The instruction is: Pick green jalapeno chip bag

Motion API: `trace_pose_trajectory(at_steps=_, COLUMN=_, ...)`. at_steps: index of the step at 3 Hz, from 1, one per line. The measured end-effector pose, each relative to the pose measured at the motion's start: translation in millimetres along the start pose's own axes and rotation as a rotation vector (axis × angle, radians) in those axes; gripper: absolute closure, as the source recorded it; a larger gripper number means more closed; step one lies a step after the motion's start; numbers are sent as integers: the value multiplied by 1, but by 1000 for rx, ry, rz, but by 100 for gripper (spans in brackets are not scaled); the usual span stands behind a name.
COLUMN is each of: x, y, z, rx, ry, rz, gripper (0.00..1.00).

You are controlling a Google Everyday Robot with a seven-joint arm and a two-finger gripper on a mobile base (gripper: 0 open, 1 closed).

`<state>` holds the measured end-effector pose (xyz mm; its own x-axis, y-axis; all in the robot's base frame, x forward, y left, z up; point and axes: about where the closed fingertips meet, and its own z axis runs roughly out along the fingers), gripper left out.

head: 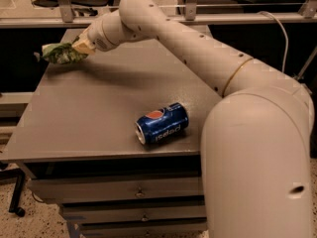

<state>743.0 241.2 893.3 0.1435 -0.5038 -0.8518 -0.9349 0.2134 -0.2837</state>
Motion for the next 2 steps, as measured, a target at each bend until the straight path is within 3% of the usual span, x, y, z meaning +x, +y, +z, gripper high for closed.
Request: trace_pose_trajectory(at_steps=2, x=-82, y=-3, z=-64, rx=57, ry=-250, rz=-53, gripper=100)
